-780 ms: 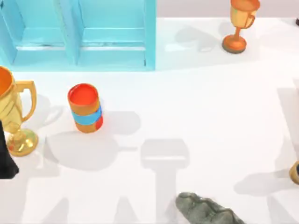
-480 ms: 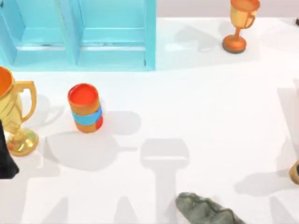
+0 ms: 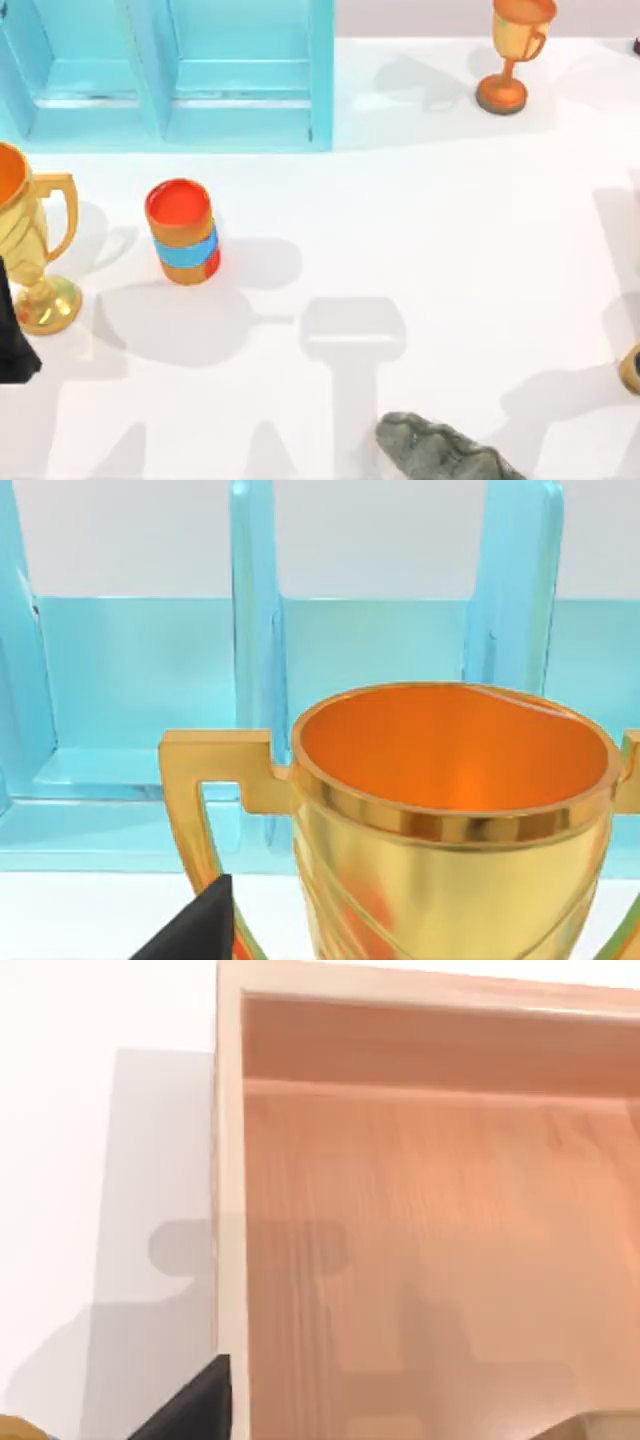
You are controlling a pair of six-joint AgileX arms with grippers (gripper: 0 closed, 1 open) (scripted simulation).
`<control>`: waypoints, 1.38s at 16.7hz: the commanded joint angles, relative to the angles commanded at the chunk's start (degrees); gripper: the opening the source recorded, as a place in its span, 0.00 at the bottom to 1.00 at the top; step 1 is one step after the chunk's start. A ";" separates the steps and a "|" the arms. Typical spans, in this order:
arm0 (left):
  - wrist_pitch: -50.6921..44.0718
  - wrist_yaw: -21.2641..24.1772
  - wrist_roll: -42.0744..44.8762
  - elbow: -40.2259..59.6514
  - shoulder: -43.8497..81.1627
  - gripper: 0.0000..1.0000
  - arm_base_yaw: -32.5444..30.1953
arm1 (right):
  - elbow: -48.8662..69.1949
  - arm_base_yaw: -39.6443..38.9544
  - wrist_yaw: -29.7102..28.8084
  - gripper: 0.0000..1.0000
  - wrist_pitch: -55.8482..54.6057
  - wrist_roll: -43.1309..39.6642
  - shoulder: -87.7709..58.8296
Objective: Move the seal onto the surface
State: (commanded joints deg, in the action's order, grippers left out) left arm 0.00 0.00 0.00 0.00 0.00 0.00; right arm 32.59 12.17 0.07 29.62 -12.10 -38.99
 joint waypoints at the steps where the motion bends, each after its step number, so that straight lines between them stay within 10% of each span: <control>1: 0.00 0.00 0.00 0.00 0.00 1.00 0.00 | 4.23 1.62 0.03 1.00 4.12 -1.59 -6.00; 12: 0.00 0.00 0.00 0.00 0.00 1.00 0.00 | 41.10 15.84 -0.04 1.00 38.83 -15.52 -53.13; 23: 0.00 0.00 0.00 0.00 0.00 1.00 0.00 | 42.75 16.93 -0.06 1.00 39.50 -16.53 -57.33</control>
State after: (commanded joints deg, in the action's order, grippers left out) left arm 0.00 0.00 0.00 0.00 0.00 0.00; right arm 75.34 29.10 0.01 69.12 -28.63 -96.31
